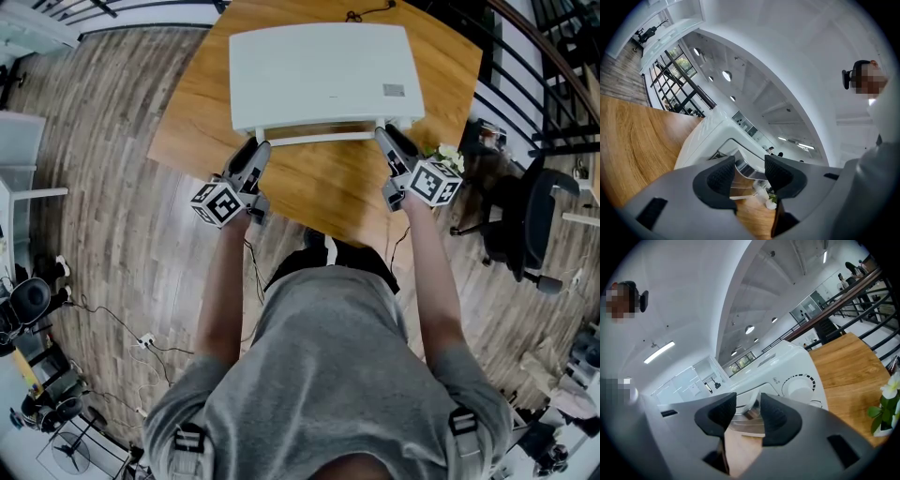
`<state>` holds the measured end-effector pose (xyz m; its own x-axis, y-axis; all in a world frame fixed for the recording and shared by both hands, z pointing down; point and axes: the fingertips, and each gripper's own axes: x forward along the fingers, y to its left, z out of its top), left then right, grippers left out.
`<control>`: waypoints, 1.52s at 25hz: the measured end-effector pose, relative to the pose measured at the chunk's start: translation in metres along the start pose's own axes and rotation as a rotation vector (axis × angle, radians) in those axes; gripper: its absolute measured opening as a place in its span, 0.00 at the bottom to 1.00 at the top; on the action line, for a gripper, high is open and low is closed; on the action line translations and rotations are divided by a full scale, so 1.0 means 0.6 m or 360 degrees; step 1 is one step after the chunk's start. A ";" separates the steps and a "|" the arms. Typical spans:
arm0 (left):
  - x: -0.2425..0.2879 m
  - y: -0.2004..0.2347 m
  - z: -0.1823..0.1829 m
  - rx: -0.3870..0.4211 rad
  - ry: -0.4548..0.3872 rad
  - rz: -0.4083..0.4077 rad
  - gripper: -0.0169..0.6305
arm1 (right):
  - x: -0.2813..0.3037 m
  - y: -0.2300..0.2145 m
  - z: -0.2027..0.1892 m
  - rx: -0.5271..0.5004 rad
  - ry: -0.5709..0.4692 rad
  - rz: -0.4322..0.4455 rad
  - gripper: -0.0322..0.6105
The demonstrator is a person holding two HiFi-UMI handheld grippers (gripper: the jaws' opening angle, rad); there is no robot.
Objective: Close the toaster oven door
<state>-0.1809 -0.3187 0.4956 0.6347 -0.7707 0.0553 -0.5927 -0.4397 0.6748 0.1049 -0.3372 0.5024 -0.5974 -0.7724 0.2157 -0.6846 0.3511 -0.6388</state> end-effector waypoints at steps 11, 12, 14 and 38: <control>-0.042 -0.026 -0.016 0.0129 -0.0002 0.0037 0.32 | -0.048 0.029 -0.022 -0.0440 0.0028 -0.0086 0.26; -0.046 -0.029 -0.015 0.0122 -0.0017 0.0033 0.31 | -0.052 0.030 -0.029 -0.0461 0.0038 -0.0090 0.25; -0.054 -0.033 -0.012 0.0107 -0.0046 0.0029 0.29 | -0.059 0.035 -0.042 -0.0500 0.0060 -0.0095 0.24; -0.111 -0.154 -0.075 0.0698 0.0118 0.0182 0.10 | -0.152 0.079 -0.117 -0.1085 0.0325 -0.0011 0.06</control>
<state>-0.1463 -0.2063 0.4626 0.5772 -0.7977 0.1747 -0.8048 -0.5194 0.2871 0.0972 -0.2129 0.5043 -0.6127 -0.6848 0.3945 -0.7576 0.6510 -0.0467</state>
